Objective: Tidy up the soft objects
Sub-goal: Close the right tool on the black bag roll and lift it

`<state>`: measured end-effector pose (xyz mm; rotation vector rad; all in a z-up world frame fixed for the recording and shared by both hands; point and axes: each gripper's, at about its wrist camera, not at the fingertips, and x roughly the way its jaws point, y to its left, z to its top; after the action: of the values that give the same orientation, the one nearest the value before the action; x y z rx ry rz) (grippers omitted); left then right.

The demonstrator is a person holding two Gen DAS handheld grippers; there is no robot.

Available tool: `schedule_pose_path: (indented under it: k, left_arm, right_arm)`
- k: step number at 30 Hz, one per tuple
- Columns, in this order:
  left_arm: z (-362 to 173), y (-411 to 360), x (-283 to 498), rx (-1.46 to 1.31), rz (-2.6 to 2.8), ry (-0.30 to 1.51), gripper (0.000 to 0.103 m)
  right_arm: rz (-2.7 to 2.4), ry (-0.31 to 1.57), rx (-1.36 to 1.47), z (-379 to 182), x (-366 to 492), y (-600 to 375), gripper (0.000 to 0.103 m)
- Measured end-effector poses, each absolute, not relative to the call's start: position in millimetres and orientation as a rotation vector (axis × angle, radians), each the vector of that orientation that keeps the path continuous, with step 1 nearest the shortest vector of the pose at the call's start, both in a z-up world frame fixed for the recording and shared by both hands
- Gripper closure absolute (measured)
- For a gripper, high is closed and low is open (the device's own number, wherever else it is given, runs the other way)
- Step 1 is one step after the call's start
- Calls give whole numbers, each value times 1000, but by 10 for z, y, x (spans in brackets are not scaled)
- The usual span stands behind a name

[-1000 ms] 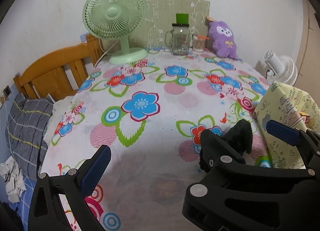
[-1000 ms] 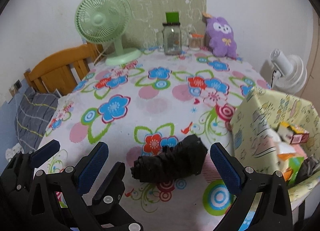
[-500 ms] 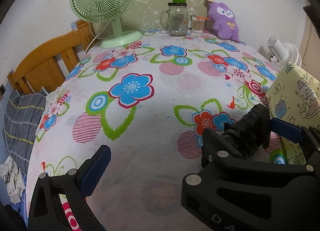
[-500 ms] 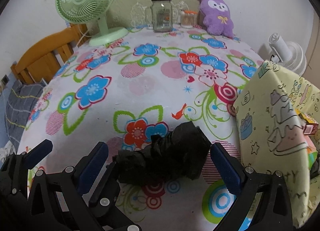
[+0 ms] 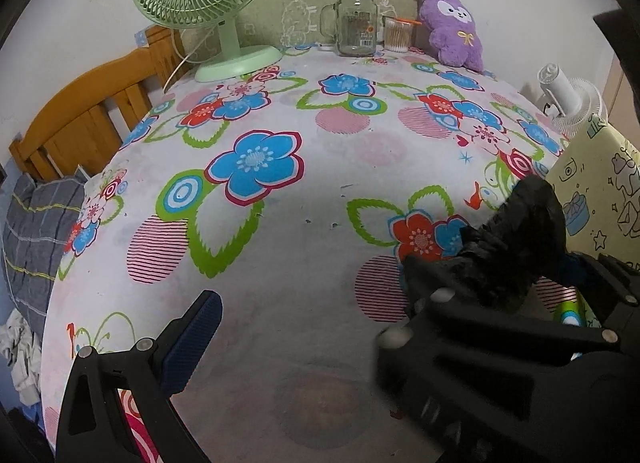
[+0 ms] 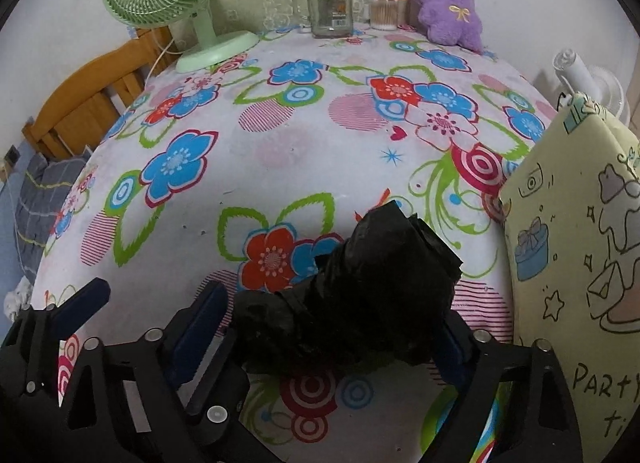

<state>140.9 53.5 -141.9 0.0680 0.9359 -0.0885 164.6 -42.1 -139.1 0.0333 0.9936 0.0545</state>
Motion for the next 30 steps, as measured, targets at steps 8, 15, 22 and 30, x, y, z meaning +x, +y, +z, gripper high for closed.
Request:
schedule_pose_path:
  k: [8, 15, 22, 30]
  left_arm:
    - [-1390, 534, 1410, 55, -95, 933, 0]
    - [-1326, 524, 1358, 67, -87, 915, 0]
    - [-1250, 518, 1293, 74, -71, 897, 0]
    - [-1162, 514, 1221, 78, -61, 877, 0]
  right_arm:
    - [74, 969, 16, -1334, 1635, -436, 32]
    - [72, 941, 0, -1254, 1591, -435, 45]
    - [74, 917, -11, -1165, 1518, -439, 60]
    - [77, 882, -25, -1039, 1433, -447, 69]
